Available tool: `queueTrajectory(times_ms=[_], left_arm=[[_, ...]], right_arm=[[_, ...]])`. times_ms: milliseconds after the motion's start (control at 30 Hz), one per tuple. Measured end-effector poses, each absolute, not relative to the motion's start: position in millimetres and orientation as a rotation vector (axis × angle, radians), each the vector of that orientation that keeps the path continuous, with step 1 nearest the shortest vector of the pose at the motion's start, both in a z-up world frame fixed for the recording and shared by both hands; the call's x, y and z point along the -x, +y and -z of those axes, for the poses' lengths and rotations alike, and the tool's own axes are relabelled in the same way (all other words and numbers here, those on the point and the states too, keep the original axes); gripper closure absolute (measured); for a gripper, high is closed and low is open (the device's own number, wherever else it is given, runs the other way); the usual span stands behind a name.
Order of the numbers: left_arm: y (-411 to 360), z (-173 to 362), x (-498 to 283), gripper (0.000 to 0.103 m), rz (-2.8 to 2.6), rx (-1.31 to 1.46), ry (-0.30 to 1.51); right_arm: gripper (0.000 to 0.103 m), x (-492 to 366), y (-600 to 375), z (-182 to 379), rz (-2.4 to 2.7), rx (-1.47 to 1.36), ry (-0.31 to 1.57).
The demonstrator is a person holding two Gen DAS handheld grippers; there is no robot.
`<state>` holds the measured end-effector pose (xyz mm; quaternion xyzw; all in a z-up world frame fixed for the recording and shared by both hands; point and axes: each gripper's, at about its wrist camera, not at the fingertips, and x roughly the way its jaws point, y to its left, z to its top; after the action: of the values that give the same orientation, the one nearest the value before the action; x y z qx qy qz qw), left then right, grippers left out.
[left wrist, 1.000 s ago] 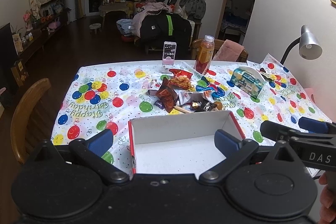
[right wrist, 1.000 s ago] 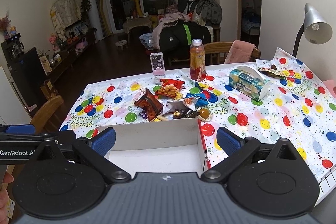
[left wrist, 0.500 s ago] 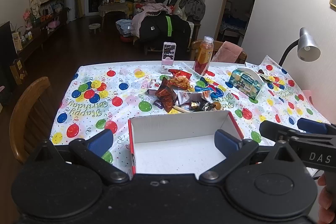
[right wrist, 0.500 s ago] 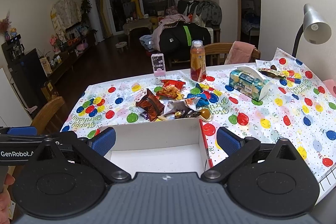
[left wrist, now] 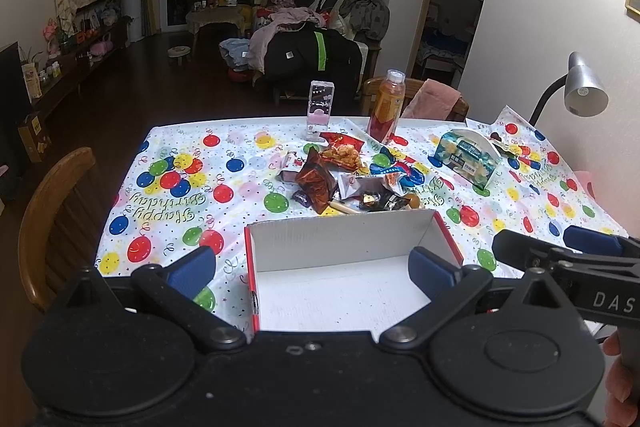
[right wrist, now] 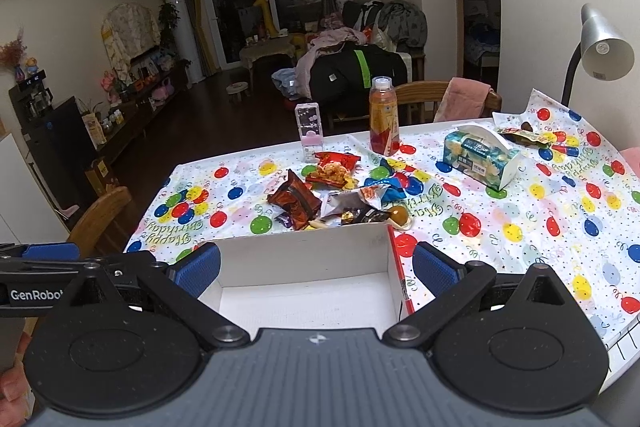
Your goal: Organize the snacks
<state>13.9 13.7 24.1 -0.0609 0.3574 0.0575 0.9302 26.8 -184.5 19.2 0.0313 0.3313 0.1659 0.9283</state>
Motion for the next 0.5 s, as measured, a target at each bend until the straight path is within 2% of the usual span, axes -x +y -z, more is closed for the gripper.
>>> queueTrajectory(times_ms=[500], left_arm=[[5, -14, -36, 0.001, -0.120, 0.129, 0.749]], right_arm=[[0.000, -60, -195, -9, -0.385, -0.076, 0.708]])
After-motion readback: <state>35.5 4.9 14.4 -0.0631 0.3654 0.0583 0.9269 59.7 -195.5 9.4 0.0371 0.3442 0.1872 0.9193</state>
